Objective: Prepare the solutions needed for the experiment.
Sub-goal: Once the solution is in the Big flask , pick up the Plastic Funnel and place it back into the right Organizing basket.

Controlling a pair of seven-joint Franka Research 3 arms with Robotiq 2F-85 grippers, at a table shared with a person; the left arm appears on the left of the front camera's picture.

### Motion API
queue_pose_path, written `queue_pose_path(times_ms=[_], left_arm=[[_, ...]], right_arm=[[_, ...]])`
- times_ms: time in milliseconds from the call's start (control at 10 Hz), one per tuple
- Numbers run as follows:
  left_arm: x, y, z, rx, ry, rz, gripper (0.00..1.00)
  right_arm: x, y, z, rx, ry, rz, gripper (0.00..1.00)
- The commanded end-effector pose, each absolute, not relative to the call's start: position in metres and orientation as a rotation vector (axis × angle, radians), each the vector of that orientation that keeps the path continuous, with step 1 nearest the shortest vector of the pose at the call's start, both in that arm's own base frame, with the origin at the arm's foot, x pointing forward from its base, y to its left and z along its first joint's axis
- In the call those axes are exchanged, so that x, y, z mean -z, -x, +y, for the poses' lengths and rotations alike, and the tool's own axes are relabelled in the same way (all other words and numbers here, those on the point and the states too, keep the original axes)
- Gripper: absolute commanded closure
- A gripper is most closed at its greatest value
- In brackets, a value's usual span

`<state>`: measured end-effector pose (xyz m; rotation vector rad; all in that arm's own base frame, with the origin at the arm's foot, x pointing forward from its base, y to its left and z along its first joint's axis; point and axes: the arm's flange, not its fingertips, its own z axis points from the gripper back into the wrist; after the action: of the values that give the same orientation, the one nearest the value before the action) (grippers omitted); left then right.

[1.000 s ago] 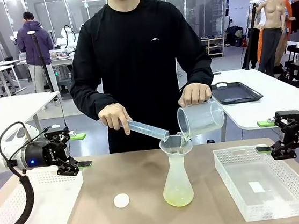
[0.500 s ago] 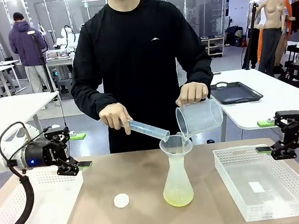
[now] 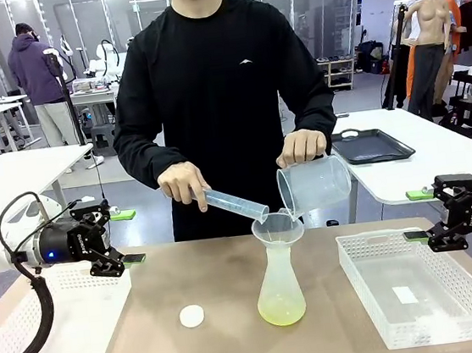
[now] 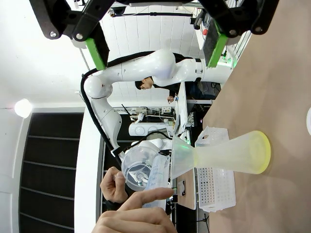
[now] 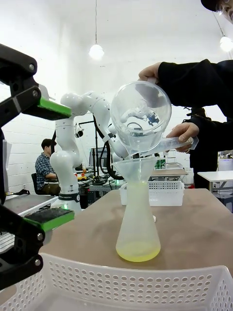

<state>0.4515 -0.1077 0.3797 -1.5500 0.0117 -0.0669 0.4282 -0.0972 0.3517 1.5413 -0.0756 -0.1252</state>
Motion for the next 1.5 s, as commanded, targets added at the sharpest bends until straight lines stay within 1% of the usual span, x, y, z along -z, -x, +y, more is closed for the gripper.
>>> queue_pose_path(times_ms=[0, 1400], left_arm=[[-0.3814, -0.4512, -0.1079, 0.066, 1.556, 0.02, 0.0], [-0.3814, -0.4512, -0.1079, 0.066, 1.556, 0.02, 0.0]], right_arm=[[-0.3521, -0.4265, -0.0966, 0.136, -1.541, -0.067, 0.08], [-0.3521, -0.4265, -0.0966, 0.136, -1.541, -0.067, 0.08]])
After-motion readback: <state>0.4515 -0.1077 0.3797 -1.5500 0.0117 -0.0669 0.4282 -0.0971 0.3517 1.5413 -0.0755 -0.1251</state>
